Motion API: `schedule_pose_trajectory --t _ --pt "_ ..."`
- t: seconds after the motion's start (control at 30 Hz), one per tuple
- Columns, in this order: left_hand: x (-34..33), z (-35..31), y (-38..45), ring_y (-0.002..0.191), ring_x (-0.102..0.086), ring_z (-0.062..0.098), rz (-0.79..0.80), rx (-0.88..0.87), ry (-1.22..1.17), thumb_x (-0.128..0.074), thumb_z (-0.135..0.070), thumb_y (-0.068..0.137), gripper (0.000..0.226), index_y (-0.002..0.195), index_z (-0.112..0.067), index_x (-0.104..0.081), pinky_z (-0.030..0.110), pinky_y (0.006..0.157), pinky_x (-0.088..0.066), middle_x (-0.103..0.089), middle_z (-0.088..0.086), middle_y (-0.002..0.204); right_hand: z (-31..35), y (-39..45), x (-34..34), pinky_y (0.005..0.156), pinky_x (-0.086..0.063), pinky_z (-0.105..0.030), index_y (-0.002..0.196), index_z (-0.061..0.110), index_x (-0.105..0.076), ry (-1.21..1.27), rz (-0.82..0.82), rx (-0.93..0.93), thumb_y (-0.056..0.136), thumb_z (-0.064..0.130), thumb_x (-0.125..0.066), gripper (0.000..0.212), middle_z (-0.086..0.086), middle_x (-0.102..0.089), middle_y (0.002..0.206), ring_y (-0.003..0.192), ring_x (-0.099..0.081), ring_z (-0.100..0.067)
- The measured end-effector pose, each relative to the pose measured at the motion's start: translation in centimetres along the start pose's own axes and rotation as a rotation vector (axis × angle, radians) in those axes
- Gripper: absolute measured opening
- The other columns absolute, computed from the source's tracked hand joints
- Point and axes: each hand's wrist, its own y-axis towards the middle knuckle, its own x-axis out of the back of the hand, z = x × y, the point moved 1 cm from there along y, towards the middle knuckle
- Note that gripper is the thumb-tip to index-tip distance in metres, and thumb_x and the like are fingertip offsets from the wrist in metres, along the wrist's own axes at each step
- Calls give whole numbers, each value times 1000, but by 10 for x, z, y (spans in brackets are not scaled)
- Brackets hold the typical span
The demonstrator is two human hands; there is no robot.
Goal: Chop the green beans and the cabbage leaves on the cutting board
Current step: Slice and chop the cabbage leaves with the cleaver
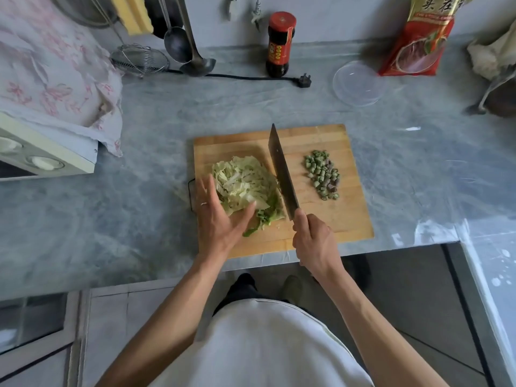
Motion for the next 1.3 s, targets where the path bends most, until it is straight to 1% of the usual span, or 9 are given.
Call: schedule_pose_trajectory --t 0.17,0.43,0.6,0.77,0.87,1.0,1.1,1.2,1.3 --pt "-21 13 -30 150 23 27 89 -169 251 -62 -90 53 148 155 -21 21 59 120 -4 30 14 160 -16 -6 12 59 -50 -55 83 -4 -55 52 8 -36 106 39 -36 52 -26 -61 74 66 -55 -47" --pt "-14 3 6 151 -2 37 67 -137 278 -61 -84 68 128 158 -24 6 63 115 -27 7 17 165 -20 -11 25 59 -50 -54 81 -4 -56 25 40 7 102 48 -37 59 -23 -61 71 67 -55 -45" --pt "-1 12 -3 154 2 21 29 -154 132 -66 -82 66 125 158 -33 4 52 121 -14 6 4 167 -18 -2 35 62 -50 -55 79 -5 -54 18 9 4 105 43 -37 57 -25 -61 71 68 -56 -45" --pt "-10 1 -19 148 13 -1 -71 2 29 -25 -87 82 99 158 -33 7 37 124 -7 17 -6 165 -17 0 24 64 -50 -55 77 1 -53 -5 47 15 104 45 -37 54 -21 -63 70 65 -58 -42" --pt "-18 -18 -19 147 6 -4 -83 92 -257 -28 -80 86 92 159 -31 2 29 121 -5 11 -11 166 -12 0 19 56 -52 -53 78 2 -56 8 96 20 101 54 -37 59 -19 -63 68 57 -55 -36" --pt "-5 -15 -16 148 -11 1 -138 132 -340 -32 -67 95 72 157 -33 -16 31 119 -19 -7 -10 166 -6 5 21 53 -53 -53 79 2 -57 34 96 32 94 65 -35 69 -19 -64 69 57 -54 -39" --pt "20 -8 -7 142 -34 12 -276 -7 -175 -55 -42 99 44 139 -22 -53 16 111 -32 -35 5 156 -5 13 25 54 -54 -53 79 -1 -57 18 63 55 95 65 -36 70 -19 -65 67 59 -58 -40" --pt "40 -16 5 109 -62 15 -319 -261 -86 -67 -4 90 18 107 -9 -70 15 93 -48 -65 6 117 -5 21 37 56 -55 -50 75 1 -57 -35 32 97 98 57 -42 62 -16 -65 65 58 -60 -37" --pt "49 -39 12 89 -68 6 -180 -281 -132 -66 -9 92 14 103 -14 -73 16 80 -55 -73 -7 100 -5 26 51 53 -48 -39 72 10 -59 -121 -27 147 96 52 -52 49 -7 -63 61 55 -60 -26"
